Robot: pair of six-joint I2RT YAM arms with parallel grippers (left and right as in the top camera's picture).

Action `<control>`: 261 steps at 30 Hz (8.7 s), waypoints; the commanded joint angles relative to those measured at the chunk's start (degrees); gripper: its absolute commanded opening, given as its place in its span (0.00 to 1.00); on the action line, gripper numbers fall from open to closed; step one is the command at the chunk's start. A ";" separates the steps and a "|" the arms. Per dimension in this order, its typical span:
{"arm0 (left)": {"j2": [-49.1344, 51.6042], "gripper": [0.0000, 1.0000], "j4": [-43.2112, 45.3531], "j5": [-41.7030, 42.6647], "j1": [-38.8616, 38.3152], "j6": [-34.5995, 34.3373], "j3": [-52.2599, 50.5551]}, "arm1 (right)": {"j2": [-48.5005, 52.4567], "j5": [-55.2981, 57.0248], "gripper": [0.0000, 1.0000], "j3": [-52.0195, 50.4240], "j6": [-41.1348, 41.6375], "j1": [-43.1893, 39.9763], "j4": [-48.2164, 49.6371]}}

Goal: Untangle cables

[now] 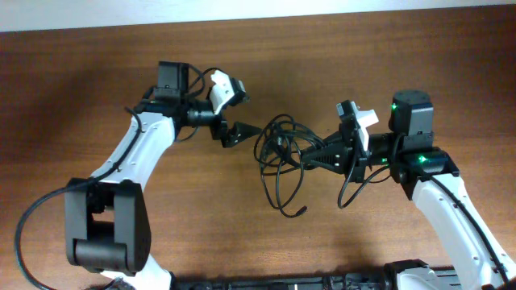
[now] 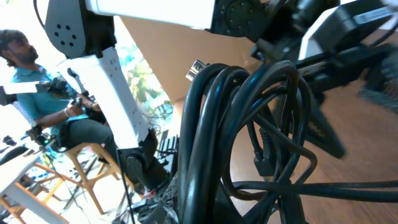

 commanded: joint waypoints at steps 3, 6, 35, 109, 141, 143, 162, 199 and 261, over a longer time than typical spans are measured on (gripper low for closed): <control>0.50 0.99 4.02 -5.95 -6.43 0.55 0.04 | -0.79 -2.43 0.04 0.48 0.52 3.89 0.17; 0.50 0.99 6.29 -6.05 -9.99 -3.48 0.04 | -0.79 -2.43 0.04 0.48 1.75 4.68 0.20; 0.50 0.99 -0.44 -15.23 4.07 -42.62 -0.17 | -0.79 5.77 0.04 0.42 1.49 8.15 -7.37; -9.49 1.00 -32.52 18.62 0.81 33.29 -0.17 | 12.13 -2.43 0.05 0.44 49.16 16.87 34.49; -9.49 0.00 -25.16 -20.87 17.16 -55.54 -0.17 | 12.13 43.45 0.99 0.42 44.52 21.29 5.18; -9.49 0.00 -24.94 -28.68 17.05 -72.30 -0.17 | 12.13 43.36 0.99 0.42 44.52 21.29 2.10; -9.49 0.00 -13.99 -26.64 -4.72 -50.16 -0.15 | 7.93 51.30 1.00 2.45 27.58 23.37 4.31; -11.74 0.00 -16.57 -2.12 9.62 -40.44 -0.17 | -10.40 56.68 0.85 2.47 23.26 -11.74 -32.81; -34.47 0.00 10.16 -58.77 -7.74 -64.98 7.91 | 21.46 66.99 0.86 2.43 32.52 27.39 0.68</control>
